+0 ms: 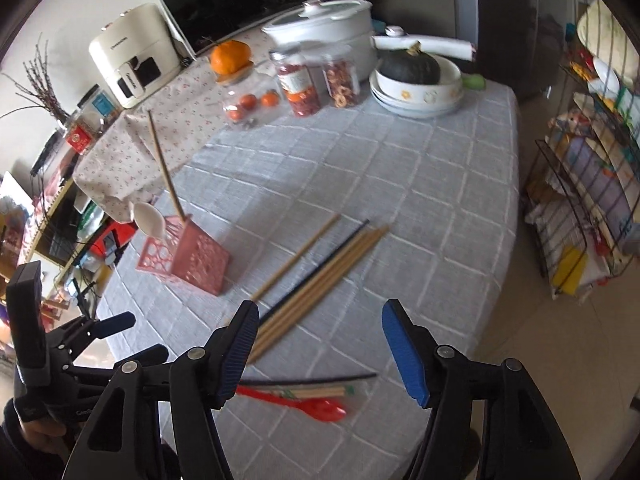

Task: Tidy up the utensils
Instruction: 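Grasp the black chopstick with the left tool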

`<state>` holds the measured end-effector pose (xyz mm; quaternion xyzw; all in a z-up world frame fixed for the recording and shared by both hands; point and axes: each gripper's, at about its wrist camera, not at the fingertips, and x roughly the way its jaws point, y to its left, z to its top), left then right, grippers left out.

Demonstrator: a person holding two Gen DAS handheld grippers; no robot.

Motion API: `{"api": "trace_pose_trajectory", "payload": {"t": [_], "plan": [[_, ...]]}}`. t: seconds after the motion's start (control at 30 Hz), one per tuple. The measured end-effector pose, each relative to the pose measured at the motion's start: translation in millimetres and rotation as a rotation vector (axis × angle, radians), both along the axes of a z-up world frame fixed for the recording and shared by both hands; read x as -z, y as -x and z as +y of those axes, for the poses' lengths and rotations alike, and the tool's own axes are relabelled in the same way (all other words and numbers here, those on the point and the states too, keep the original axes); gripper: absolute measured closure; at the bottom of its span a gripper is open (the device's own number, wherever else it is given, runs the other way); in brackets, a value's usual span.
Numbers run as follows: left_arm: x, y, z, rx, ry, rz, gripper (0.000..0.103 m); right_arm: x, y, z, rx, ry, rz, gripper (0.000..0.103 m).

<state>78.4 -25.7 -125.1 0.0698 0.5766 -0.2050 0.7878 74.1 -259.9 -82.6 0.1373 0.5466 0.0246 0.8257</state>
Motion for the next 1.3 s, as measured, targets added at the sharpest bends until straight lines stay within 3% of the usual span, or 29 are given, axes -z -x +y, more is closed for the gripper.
{"api": "trace_pose_trajectory", "payload": {"t": [0.2, 0.33, 0.6, 0.73, 1.07, 1.3], "plan": [[22, 10, -35, 0.123, -0.035, 0.074, 0.022, 38, 22, -28, 0.045, 0.000, 0.167, 0.034], [37, 9, -53, 0.139, -0.041, 0.104, 0.023, 53, 30, -37, 0.053, 0.013, 0.222, 0.034], [60, 8, -90, 0.266, -0.050, 0.166, 0.066, 60, 27, -42, 0.056, 0.010, 0.248, 0.034], [68, 5, -100, 0.276, -0.044, 0.204, 0.077, 60, 25, -42, 0.058, 0.010, 0.250, 0.034], [79, -2, -119, 0.289, -0.065, 0.170, 0.082, 69, 23, -51, 0.073, 0.016, 0.271, 0.034], [75, -18, -112, 0.197, -0.089, 0.144, 0.095, 71, 22, -50, 0.072, 0.021, 0.279, 0.034]]}}
